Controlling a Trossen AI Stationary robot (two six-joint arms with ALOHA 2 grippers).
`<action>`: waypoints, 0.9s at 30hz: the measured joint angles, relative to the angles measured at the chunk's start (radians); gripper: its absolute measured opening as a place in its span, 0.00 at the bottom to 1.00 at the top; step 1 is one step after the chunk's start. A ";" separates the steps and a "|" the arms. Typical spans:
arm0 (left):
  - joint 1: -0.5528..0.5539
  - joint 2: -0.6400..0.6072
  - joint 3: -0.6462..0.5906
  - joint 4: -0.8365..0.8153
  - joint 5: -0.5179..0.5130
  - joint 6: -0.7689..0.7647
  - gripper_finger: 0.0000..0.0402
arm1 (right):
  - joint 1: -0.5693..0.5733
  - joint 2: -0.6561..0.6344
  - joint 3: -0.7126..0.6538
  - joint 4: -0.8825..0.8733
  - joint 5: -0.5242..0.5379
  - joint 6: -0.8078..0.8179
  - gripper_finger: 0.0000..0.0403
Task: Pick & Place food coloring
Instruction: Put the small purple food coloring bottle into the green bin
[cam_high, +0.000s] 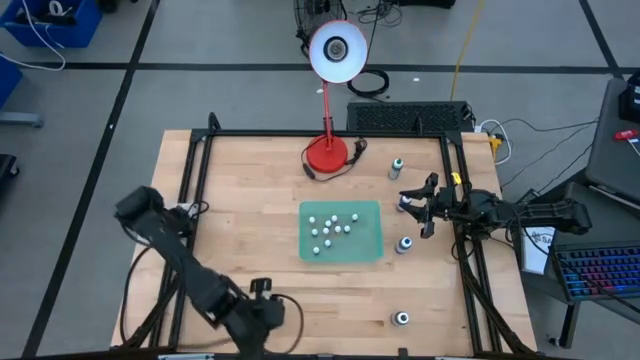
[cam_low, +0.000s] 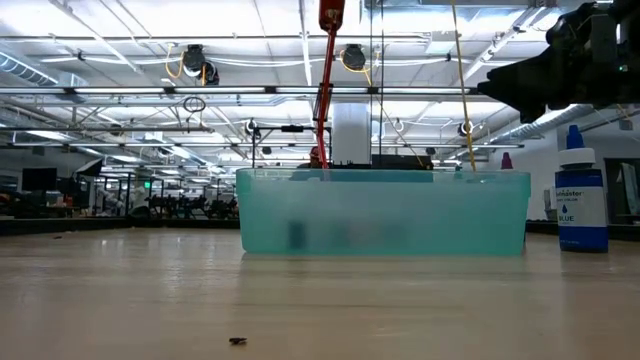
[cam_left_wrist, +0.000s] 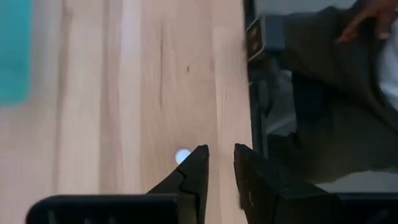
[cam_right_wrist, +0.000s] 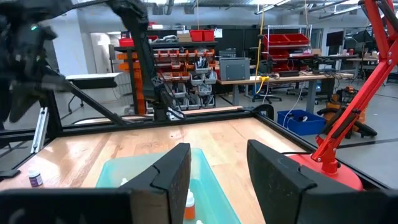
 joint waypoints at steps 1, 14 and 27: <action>-0.001 0.031 0.022 -0.036 0.014 -0.029 0.22 | 0.000 0.000 0.000 0.001 0.000 0.000 0.37; 0.005 0.204 0.080 -0.134 0.147 -0.125 0.49 | 0.000 0.000 0.000 0.000 0.000 0.000 0.37; 0.003 0.270 0.074 -0.136 0.046 -0.058 0.51 | 0.000 0.000 0.000 -0.001 0.000 0.000 0.37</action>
